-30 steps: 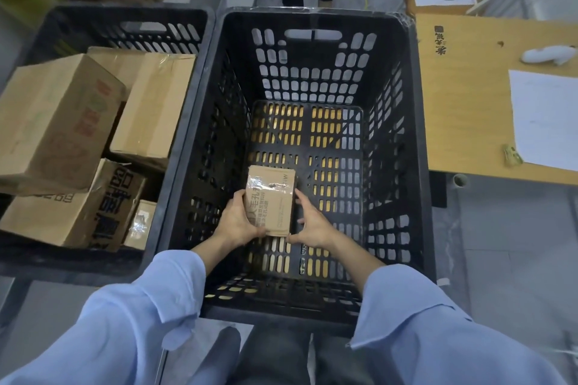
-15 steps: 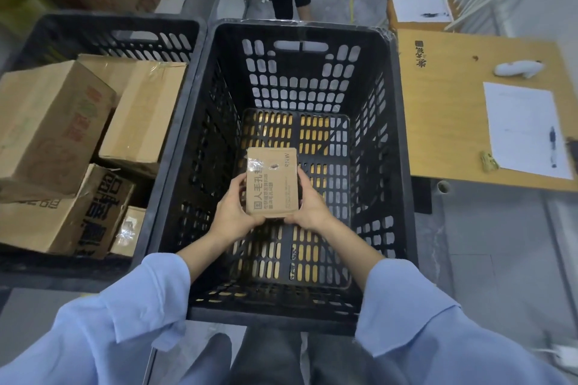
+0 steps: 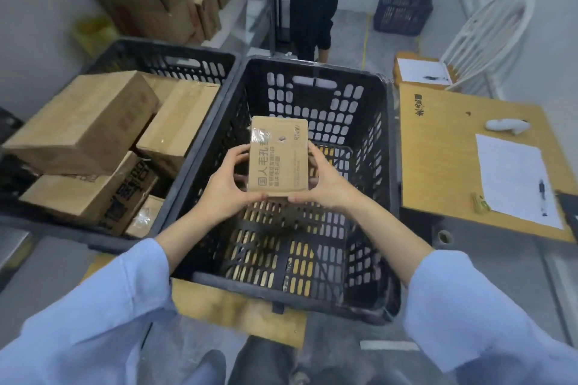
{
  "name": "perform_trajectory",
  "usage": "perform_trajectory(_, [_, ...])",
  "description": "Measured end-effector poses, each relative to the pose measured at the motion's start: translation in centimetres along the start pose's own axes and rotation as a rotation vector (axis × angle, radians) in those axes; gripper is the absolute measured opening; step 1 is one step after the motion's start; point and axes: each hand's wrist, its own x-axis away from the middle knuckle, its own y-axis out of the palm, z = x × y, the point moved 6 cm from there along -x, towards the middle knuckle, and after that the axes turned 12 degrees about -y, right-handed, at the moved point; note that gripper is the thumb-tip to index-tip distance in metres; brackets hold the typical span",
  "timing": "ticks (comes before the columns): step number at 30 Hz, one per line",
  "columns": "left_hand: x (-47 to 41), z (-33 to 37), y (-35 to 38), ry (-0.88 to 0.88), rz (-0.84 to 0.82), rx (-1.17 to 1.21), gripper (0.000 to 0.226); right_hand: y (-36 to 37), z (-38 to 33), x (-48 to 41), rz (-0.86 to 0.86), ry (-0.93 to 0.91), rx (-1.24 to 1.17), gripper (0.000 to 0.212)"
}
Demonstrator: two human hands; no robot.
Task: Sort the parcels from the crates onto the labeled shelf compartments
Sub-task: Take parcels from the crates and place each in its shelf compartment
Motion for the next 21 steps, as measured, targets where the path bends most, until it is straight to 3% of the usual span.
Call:
perform_trajectory(8, [5.6, 1.9, -3.3, 0.018, 0.215, 0.130, 0.088, 0.5, -5.4, 0.8, -0.051, -0.218, 0.044, 0.115])
perform_trajectory(17, [13.6, 3.2, -7.9, 0.033, 0.459, 0.221, 0.082, 3.4, -13.6, 3.4, -0.085, -0.489, 0.136, 0.088])
perform_trajectory(21, [17.3, 2.1, -8.6, 0.007, 0.497, 0.250, 0.080, 5.8, -15.6, 5.2, -0.154, -0.573, 0.129, 0.087])
